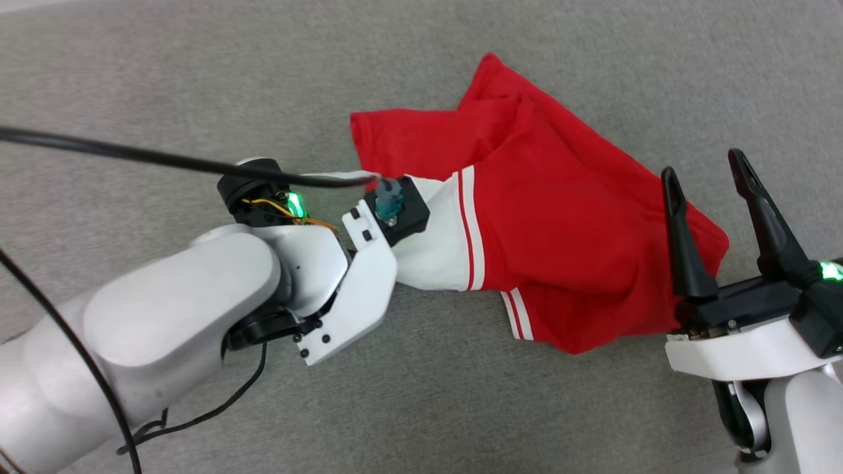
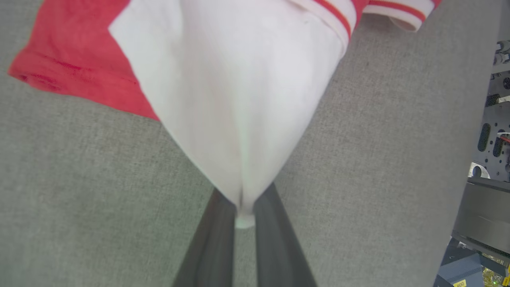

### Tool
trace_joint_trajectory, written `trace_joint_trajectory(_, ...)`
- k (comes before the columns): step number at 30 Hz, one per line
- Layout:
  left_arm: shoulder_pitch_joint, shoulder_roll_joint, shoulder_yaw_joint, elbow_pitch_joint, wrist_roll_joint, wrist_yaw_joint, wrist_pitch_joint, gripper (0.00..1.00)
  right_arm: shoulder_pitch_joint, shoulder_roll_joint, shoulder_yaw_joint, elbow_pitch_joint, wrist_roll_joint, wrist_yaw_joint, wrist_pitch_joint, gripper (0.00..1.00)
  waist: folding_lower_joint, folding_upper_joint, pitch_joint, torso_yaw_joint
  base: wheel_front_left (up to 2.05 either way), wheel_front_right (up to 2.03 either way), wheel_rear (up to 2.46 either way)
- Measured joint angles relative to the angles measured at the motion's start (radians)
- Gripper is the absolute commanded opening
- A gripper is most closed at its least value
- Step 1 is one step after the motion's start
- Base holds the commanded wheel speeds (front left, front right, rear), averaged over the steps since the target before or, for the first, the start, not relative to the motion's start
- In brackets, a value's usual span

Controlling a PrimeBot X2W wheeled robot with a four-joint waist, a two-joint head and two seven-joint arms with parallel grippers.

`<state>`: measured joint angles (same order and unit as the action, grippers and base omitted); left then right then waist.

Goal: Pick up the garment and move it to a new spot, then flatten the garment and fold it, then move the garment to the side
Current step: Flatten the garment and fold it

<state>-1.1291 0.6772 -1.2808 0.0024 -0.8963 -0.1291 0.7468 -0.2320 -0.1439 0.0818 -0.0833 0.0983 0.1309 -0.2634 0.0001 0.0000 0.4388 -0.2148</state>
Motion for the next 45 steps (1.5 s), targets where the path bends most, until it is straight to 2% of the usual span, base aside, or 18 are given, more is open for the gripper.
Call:
trace_joint_trajectory(4, -0.001, 0.038, 0.002, 0.01, -0.036, 0.0, -0.079, 0.0, 0.027, -0.012, -0.015, 0.011, 0.0, 0.0, 0.0, 1.0, 0.0, 0.0, -0.042, 0.036, 0.0, 0.0, 0.0)
trace_joint_trajectory(9, 0.048, 0.149, 0.035, 0.028, -0.101, 0.002, -0.156, 0.0, 0.053, -0.028, -0.017, 0.021, 0.005, 0.0, 0.0, 1.0, -0.0001, 0.0, -0.097, 0.089, 0.0, 0.0, 0.0)
trace_joint_trajectory(14, 0.146, 0.262, 0.057, 0.051, -0.175, 0.055, -0.2, 0.0, 0.062, -0.037, -0.012, 0.03, 0.008, 0.0, 0.0, 1.0, -0.0001, 0.0, -0.136, 0.137, 0.0, 0.0, 0.0)
trace_joint_trajectory(19, 0.247, 0.352, 0.056, 0.118, -0.227, 0.095, -0.24, 0.0, 0.067, -0.047, -0.009, 0.04, 0.014, 0.0, 0.0, 1.0, -0.0001, 0.0, -0.151, 0.156, 0.0, 0.0, 0.0)
trace_joint_trajectory(22, 0.3, 0.366, 0.054, 0.162, -0.262, 0.104, -0.265, 0.0, 0.071, -0.052, -0.014, 0.052, 0.015, 0.0, 0.0, 1.0, -0.0001, 0.0, -0.147, 0.157, 0.0, 0.0, 0.0)
trace_joint_trajectory(27, 0.348, 0.355, 0.058, 0.214, -0.305, 0.112, -0.313, 0.0, 0.079, -0.056, -0.025, 0.078, 0.015, 0.0, 0.0, 1.0, -0.0001, 0.0, -0.151, 0.162, 0.0, 0.0, 0.0)
trace_joint_trajectory(28, 0.35, 0.348, 0.063, 0.218, -0.303, 0.117, -0.337, 1.0, 0.079, -0.058, -0.026, 0.082, 0.015, 0.0, 0.0, 1.0, -0.0001, 0.0, -0.156, 0.164, 0.0, 0.0, 0.0)
trace_joint_trajectory(31, 0.352, 0.328, 0.076, 0.216, -0.254, 0.137, -0.429, 1.0, 0.078, -0.066, -0.04, 0.081, 0.015, 0.0, 0.0, 1.0, -0.0001, 0.0, -0.178, 0.169, 0.0, 0.0, 0.0)
trace_joint_trajectory(35, 0.351, 0.317, 0.117, 0.179, -0.195, 0.197, -0.589, 1.0, 0.069, -0.095, -0.062, 0.07, 0.013, 0.0, 0.0, 1.0, -0.0001, 0.0, -0.216, 0.18, 0.0, 0.0, 0.0)
trace_joint_trajectory(41, 0.392, 0.316, 0.176, 0.083, -0.134, 0.342, -0.811, 1.0, 0.0, -0.173, -0.06, 0.049, 0.007, 0.0, 0.0, 1.0, -0.0001, 0.0, -0.259, 0.206, 0.0, 0.0, 0.0)
trace_joint_trajectory(45, 0.446, 0.299, 0.214, 0.031, -0.111, 0.455, -0.946, 1.0, -0.079, -0.261, 0.002, 0.068, 0.011, 0.0, 0.028, 1.0, -0.0001, 0.0, -0.268, 0.22, 0.0, 0.0, 0.0)
